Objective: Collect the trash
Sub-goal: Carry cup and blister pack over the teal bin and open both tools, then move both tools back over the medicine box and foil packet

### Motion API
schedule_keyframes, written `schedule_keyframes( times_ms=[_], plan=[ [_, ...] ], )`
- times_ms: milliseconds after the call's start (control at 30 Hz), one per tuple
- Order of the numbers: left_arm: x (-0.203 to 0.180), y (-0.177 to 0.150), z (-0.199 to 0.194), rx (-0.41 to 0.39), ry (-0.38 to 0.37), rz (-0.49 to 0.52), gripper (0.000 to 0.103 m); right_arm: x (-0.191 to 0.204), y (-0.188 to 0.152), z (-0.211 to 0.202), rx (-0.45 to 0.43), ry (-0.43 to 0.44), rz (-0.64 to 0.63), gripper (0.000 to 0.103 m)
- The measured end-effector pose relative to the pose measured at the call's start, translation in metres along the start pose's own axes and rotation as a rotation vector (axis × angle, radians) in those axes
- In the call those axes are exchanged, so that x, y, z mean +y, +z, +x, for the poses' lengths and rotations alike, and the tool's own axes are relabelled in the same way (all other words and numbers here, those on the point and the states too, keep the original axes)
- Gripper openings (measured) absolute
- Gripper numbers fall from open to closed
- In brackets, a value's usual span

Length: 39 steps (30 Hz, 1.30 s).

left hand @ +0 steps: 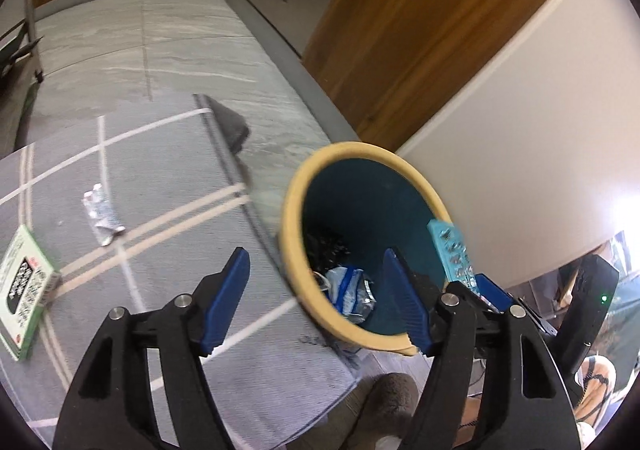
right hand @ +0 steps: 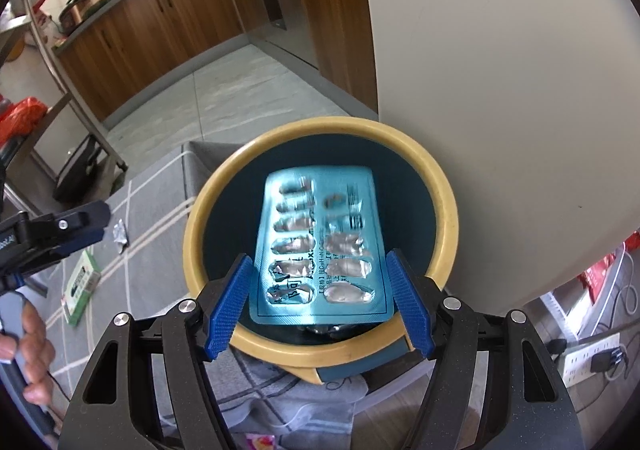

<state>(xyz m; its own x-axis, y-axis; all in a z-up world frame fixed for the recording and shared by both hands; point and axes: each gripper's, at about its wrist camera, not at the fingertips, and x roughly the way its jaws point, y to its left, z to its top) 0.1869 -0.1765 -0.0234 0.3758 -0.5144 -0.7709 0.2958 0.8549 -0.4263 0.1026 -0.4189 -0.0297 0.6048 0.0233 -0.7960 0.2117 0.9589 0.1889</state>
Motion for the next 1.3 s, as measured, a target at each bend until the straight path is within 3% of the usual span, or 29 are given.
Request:
schedule_keyframes(
  times_ms=[333,600,733,1033,1300],
  plan=[
    [0.052,-0.003,-0.030,-0.032,0.068,-0.074,0.070,0.024,-0.002,0.000,-0.021,0.048,-0.028,0.076],
    [0.084,-0.010,-0.055,-0.044,0.120,-0.079,0.083,0.050,-0.003,0.002,-0.014,0.092,-0.067,0.078],
    [0.102,-0.015,-0.067,-0.053,0.170,-0.056,0.090,0.062,-0.003,0.003,-0.010,0.116,-0.087,0.079],
    [0.148,-0.015,-0.096,-0.056,0.227,0.006,0.093,0.091,-0.008,0.008,0.010,0.155,-0.132,0.079],
    [0.175,-0.022,-0.089,0.020,0.303,0.085,0.095,0.121,-0.015,0.018,0.038,0.183,-0.187,0.079]
  ],
)
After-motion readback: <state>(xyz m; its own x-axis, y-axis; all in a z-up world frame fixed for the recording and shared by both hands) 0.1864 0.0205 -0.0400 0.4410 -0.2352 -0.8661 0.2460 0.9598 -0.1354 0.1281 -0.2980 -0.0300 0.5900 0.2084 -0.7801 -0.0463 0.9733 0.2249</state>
